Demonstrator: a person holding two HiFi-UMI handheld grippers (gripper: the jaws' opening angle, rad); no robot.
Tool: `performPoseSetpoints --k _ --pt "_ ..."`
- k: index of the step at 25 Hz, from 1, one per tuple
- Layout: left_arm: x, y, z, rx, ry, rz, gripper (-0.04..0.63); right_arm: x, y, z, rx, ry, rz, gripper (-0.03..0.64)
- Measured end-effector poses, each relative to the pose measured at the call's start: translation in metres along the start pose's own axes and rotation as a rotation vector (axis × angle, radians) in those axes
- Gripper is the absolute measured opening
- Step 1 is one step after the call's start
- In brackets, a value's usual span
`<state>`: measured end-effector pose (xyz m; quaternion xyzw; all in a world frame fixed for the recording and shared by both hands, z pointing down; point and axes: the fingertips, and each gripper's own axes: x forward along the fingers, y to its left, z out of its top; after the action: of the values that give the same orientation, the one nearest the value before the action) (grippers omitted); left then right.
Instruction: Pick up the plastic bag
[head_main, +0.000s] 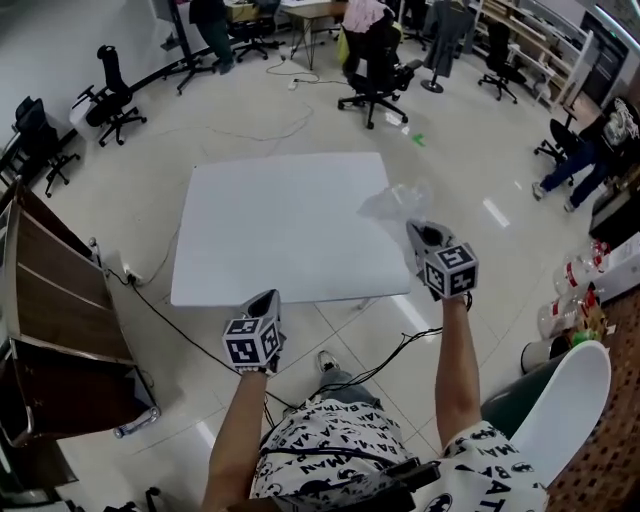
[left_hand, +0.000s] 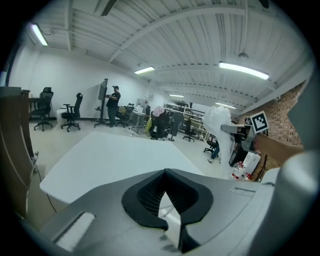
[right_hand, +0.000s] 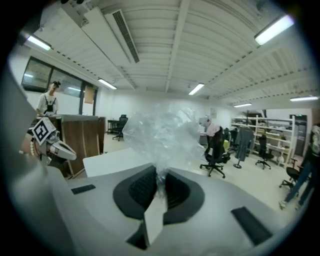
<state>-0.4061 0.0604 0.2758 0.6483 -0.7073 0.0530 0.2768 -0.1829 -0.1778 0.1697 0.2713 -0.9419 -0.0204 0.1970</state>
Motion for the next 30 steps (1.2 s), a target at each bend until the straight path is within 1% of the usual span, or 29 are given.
performPoseSetpoints --k 3,6,10,14,16,18,21,26,27,28,29,30 --pt "0.019 0.007 0.007 -0.029 -0.012 0.035 -0.002 0.063 0.031 -0.012 -0.092 0.069 0.150 0.012" --pt "0.027 0.016 0.009 -0.060 -0.018 0.084 -0.003 0.121 0.072 -0.036 -0.136 0.150 0.287 0.012" --pt "0.028 0.043 -0.006 -0.102 -0.004 0.146 -0.002 0.182 0.138 -0.073 -0.179 0.230 0.423 0.012" --pt "0.018 0.065 -0.025 -0.145 0.014 0.219 -0.002 0.225 0.214 -0.102 -0.339 0.286 0.563 0.012" --pt "0.013 0.073 -0.031 -0.164 0.020 0.246 -0.002 0.240 0.241 -0.113 -0.356 0.324 0.616 0.012" --pt "0.007 0.082 -0.035 -0.187 0.021 0.270 -0.002 0.253 0.263 -0.121 -0.343 0.359 0.640 0.012" --pt "0.000 0.093 -0.039 -0.214 0.018 0.303 -0.002 0.267 0.288 -0.131 -0.321 0.406 0.652 0.013" --pt "0.003 0.098 -0.046 -0.238 0.027 0.330 -0.002 0.289 0.308 -0.143 -0.386 0.421 0.652 0.027" --pt "0.003 0.099 -0.047 -0.241 0.029 0.333 -0.002 0.292 0.312 -0.146 -0.397 0.431 0.652 0.061" --pt "0.003 0.101 -0.048 -0.243 0.032 0.336 -0.002 0.296 0.316 -0.150 -0.411 0.442 0.655 0.147" --pt "0.003 0.102 -0.050 -0.245 0.035 0.338 -0.002 0.300 0.321 -0.154 -0.429 0.448 0.656 0.178" --pt "0.002 0.103 -0.051 -0.247 0.038 0.340 -0.002 0.303 0.325 -0.156 -0.450 0.445 0.655 0.179"
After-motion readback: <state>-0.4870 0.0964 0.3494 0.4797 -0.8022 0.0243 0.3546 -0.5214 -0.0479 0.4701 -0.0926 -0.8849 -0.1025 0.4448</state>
